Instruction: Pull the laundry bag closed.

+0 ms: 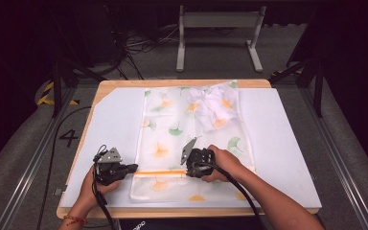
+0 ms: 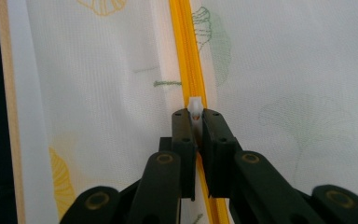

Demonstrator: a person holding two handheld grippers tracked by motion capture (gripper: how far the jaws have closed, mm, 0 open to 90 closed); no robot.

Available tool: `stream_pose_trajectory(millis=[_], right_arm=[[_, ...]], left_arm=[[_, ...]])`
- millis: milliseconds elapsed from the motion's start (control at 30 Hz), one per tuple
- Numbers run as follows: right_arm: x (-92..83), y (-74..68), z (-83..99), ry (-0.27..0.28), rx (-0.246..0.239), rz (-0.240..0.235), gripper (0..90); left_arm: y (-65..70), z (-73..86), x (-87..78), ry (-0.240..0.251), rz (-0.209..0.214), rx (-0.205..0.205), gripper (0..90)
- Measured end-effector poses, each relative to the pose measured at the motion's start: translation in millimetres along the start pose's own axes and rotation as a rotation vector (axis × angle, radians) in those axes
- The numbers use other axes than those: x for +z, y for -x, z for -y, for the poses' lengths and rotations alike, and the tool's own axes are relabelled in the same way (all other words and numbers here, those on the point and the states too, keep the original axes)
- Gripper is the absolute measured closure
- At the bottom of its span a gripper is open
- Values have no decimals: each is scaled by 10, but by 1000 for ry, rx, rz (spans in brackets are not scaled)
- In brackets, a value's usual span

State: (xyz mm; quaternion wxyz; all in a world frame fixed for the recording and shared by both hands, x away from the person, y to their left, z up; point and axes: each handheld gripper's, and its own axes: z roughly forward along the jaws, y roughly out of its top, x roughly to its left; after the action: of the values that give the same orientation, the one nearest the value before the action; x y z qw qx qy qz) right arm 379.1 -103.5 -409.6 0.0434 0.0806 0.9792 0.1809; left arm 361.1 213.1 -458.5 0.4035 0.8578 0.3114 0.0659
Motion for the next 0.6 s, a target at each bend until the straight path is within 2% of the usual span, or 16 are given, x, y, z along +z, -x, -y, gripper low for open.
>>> stream_pose_trajectory(millis=[333,600], right_arm=[[-50,-12,84,9,0,6,838],[-92,-7,214,-8,27,18,838]], left_arm=[[-2,-1,0,-1,2,0,900],[-11,2,1,4,7,-1,900]])
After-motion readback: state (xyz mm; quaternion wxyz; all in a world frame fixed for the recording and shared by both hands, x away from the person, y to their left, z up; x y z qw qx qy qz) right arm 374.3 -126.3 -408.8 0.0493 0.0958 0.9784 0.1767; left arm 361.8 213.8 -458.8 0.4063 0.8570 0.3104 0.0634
